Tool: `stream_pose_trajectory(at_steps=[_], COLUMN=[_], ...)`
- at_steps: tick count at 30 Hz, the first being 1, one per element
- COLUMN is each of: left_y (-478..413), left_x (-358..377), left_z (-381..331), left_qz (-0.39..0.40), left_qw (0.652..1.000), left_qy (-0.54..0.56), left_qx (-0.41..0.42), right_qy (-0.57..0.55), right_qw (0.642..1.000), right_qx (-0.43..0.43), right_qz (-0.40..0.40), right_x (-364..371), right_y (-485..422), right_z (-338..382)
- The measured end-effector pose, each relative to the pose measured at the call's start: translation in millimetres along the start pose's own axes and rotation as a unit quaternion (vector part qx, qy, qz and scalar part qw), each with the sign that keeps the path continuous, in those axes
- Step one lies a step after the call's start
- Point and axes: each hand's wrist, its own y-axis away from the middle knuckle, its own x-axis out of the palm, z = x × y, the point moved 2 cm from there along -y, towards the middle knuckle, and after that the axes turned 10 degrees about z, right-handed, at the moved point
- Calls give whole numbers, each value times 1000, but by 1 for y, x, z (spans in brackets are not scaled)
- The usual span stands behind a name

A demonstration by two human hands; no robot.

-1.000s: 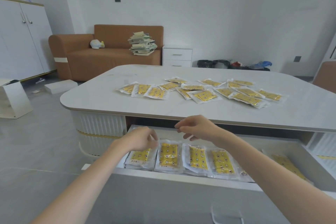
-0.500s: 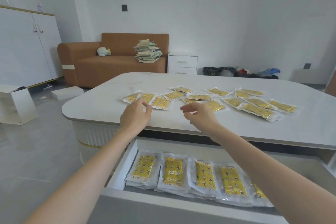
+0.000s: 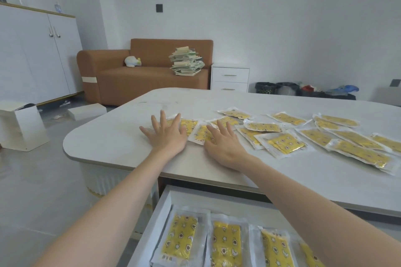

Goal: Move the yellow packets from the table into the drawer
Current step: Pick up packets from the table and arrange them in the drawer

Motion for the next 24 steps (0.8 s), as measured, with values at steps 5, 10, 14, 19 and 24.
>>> stream_pose_trajectory(at_steps=[5, 10, 14, 19, 24], left_y=[-14, 0, 20, 51, 80], left_x=[8, 7, 2, -1, -12], left_z=[4, 6, 8, 11, 13], left_qz=[35, 27, 31, 40, 70], left_qw=[999, 999, 999, 999, 996], left_qy=[-7, -27, -11, -4, 16], left_qx=[25, 25, 26, 29, 44], right_qy=[62, 77, 49, 10, -27], right_qw=[997, 996, 998, 999, 999], right_qx=[40, 41, 7, -6, -3], right_qz=[20, 15, 26, 34, 32], right_x=[4, 5, 0, -7, -10], right_y=[-26, -20, 6, 51, 90], right_z=[-8, -6, -3, 0, -1])
